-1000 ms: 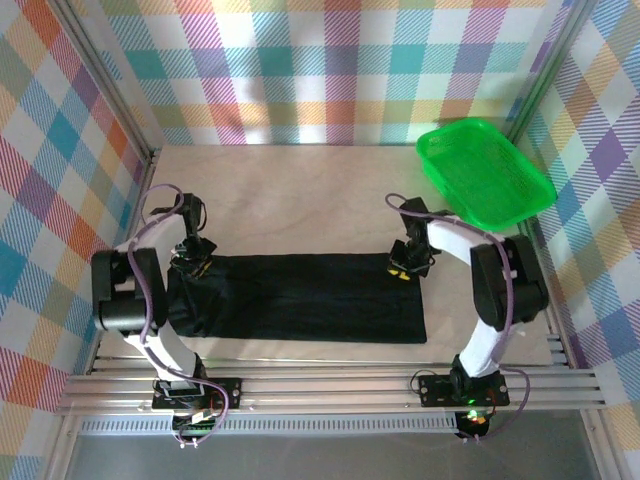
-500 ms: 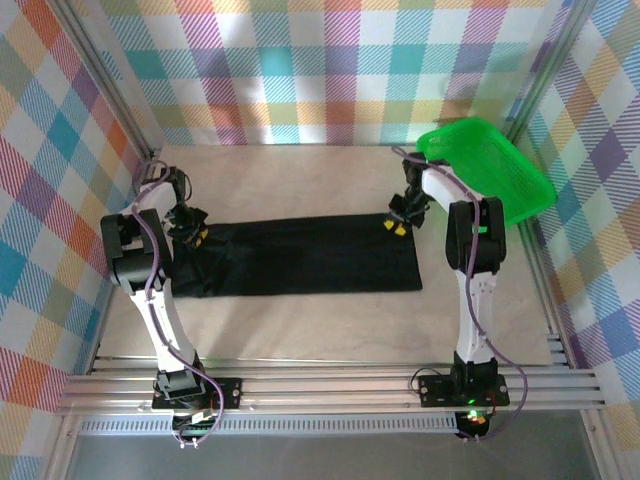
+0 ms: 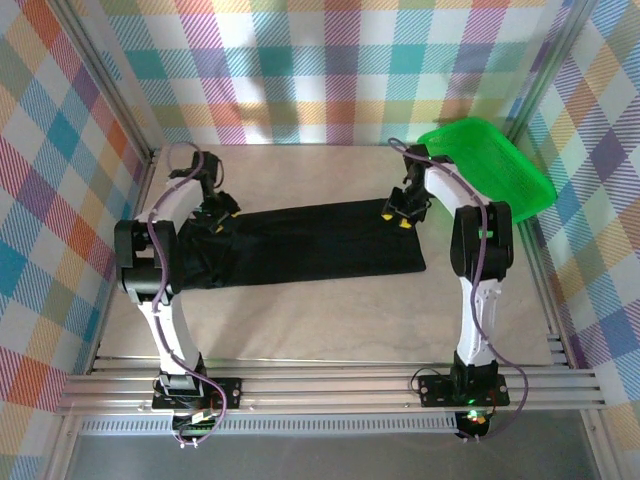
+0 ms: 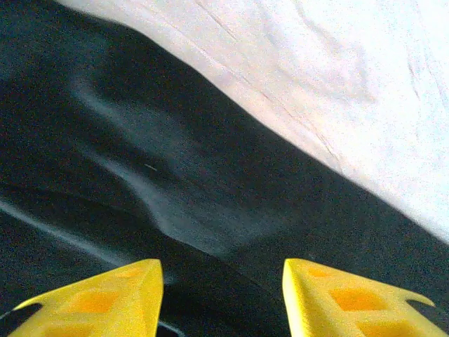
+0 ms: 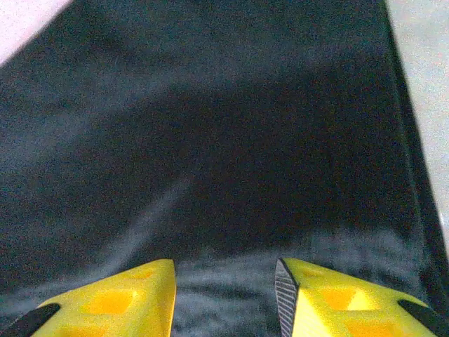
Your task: Fold and stack the t-shirts
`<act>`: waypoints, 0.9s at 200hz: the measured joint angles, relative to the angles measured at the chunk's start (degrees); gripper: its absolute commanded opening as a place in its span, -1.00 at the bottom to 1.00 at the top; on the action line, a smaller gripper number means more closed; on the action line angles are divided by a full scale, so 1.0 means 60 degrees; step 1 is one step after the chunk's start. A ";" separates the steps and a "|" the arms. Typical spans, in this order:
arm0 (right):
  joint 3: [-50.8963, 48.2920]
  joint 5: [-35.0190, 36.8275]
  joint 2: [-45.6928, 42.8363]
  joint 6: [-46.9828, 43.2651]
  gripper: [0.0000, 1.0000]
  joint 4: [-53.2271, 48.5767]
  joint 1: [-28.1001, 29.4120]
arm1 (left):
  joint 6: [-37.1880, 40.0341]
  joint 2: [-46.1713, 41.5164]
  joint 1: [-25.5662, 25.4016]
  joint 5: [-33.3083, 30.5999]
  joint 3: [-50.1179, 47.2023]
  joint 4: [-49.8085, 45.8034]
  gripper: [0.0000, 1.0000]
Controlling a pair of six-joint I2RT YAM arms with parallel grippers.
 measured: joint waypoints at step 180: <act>-0.1945 -0.0310 -0.1825 0.0004 -0.14 0.0856 0.0062 | 0.0404 -0.0539 -0.1337 -0.0739 -0.1064 -0.0605 -0.53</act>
